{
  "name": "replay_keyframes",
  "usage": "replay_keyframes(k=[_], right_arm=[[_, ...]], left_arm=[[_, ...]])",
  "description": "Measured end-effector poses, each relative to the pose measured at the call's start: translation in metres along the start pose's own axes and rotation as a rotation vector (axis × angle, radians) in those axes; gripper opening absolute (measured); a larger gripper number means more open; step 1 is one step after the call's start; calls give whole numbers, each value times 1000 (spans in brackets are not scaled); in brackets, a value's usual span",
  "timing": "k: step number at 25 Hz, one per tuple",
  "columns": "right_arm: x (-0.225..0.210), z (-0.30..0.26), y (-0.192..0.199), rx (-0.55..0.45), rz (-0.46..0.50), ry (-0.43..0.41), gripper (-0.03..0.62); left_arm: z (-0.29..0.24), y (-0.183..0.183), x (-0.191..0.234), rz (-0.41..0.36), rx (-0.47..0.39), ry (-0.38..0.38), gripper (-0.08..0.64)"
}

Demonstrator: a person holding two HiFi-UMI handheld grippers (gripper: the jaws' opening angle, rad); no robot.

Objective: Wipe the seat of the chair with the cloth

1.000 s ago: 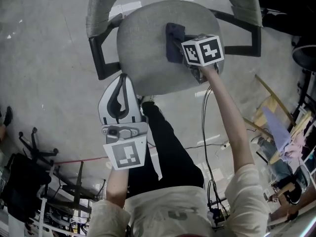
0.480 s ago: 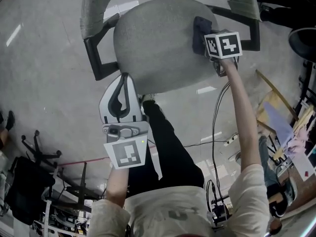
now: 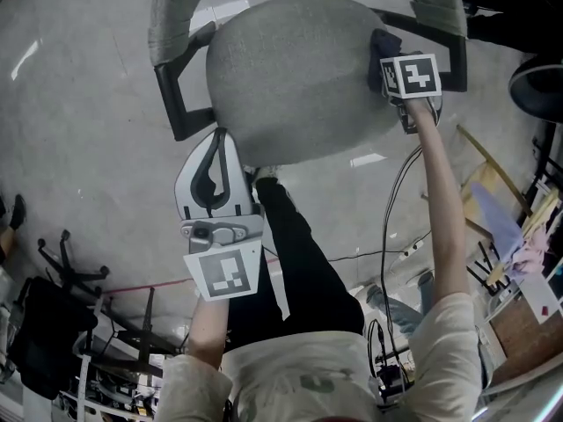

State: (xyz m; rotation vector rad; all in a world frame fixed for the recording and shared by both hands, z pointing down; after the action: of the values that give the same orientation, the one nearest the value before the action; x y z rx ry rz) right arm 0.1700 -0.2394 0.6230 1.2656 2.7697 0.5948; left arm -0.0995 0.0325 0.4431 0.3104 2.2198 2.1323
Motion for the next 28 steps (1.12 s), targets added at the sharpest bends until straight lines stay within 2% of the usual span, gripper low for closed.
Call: replay_keyframes(k=[5, 11, 14, 17, 19, 21, 23, 26, 28], right_arm=[[-7, 4, 2, 29, -7, 78, 50], [-11, 10, 1, 64, 50, 235, 49], [-8, 0, -3, -10, 24, 200, 49], [-12, 12, 1, 19, 14, 256, 49], [-5, 25, -3, -5, 22, 256, 49], [15, 41, -20, -113, 49, 186, 49], [46, 60, -40, -234, 72, 75, 49], [105, 91, -59, -356, 73, -126, 50], [147, 106, -64, -397, 47, -276, 49]], left_arm=[[4, -1, 1, 0, -3, -6, 15], [6, -4, 1, 1, -5, -7, 15], [6, -6, 3, -3, -13, -6, 15], [9, -7, 10, -10, -18, -16, 15], [12, -7, 15, -17, -19, -26, 15], [14, -6, 20, -22, -20, -37, 15], [17, -5, 24, -26, -21, -47, 15], [19, -6, 28, -35, -31, -54, 15], [19, -8, 30, -41, -41, -56, 15]])
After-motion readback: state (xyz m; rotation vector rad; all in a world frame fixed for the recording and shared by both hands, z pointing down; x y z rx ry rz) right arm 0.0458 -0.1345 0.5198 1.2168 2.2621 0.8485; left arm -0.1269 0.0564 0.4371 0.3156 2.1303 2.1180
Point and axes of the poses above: the fingertips, and each gripper's own axes: z backward along the fingers, x to its left, y out of its underside, the point moved 6 cm from there along z, backward along the fingers, and after that the axes turned 14 degrees about -x, right-handed, at the moved point
